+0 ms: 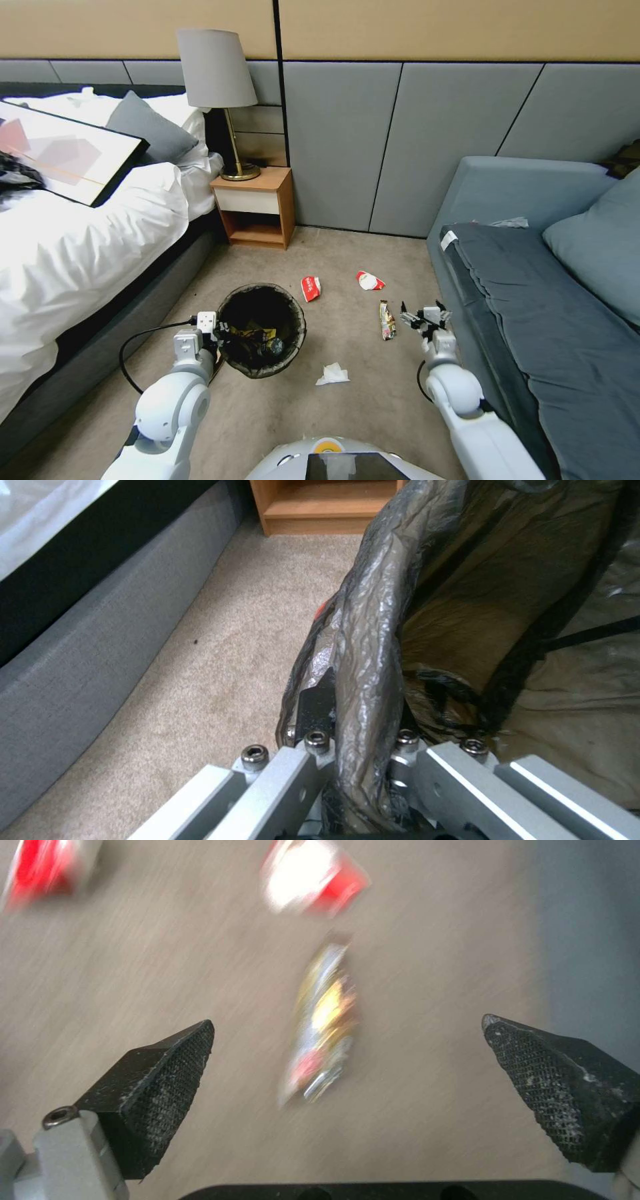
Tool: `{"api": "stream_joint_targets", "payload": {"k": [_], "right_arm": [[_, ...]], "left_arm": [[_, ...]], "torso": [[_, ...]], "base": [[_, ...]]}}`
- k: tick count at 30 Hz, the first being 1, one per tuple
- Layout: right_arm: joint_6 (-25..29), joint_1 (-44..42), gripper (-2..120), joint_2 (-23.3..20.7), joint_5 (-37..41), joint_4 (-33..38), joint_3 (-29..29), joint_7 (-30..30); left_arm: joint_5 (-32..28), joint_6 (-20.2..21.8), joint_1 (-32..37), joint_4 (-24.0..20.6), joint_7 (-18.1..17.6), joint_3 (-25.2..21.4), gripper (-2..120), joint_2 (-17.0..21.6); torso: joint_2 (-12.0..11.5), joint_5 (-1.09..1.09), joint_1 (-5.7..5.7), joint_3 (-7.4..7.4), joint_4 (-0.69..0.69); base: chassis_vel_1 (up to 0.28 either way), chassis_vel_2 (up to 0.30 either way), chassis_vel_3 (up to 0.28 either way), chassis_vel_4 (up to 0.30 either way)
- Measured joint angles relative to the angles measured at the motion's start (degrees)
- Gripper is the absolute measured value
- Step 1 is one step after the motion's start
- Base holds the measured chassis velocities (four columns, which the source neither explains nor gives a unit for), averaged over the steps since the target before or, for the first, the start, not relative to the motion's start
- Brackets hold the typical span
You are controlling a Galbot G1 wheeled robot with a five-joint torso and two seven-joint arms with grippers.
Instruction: Pick up the trash bin, then pick up the garbage from the floor and place it into the trash bin.
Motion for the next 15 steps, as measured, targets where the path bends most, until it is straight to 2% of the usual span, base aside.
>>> {"api": "stream_joint_targets", "payload": {"k": [1,4,8,15], "right_arm": [[0.0,0.0,100,0.0,0.0,0.0,0.0,0.0],[-1.4,5.0,100,-2.4,2.2,-3.9,-6.4,-3.6],[-1.4,7.5,100,-3.2,3.0,-7.2,-10.5,-5.7],[-1.1,9.8,100,-2.6,3.9,-12.2,-13.7,-7.9]], "left_arm": [[0.0,0.0,0.0,0.0,0.0,0.0,0,0.0],[0.1,0.0,0.3,-0.3,-0.1,-0.1,0,0.1],[0.1,0.0,0.3,-0.3,-0.1,-0.3,0,0.2],[0.2,0.0,0.1,0.2,0.0,0.0,0,0.1]], "torso": [[0.0,0.0,0.0,0.0,0.0],[0.0,-0.01,0.0,0.0,0.0],[0.0,-0.01,0.0,0.0,-0.02],[0.0,-0.02,0.0,0.0,-0.01]], "base": [[0.0,0.0,0.0,0.0],[0.0,0.0,0.0,0.0],[0.0,0.0,0.0,0.0],[0.0,0.0,0.0,0.0]]}}
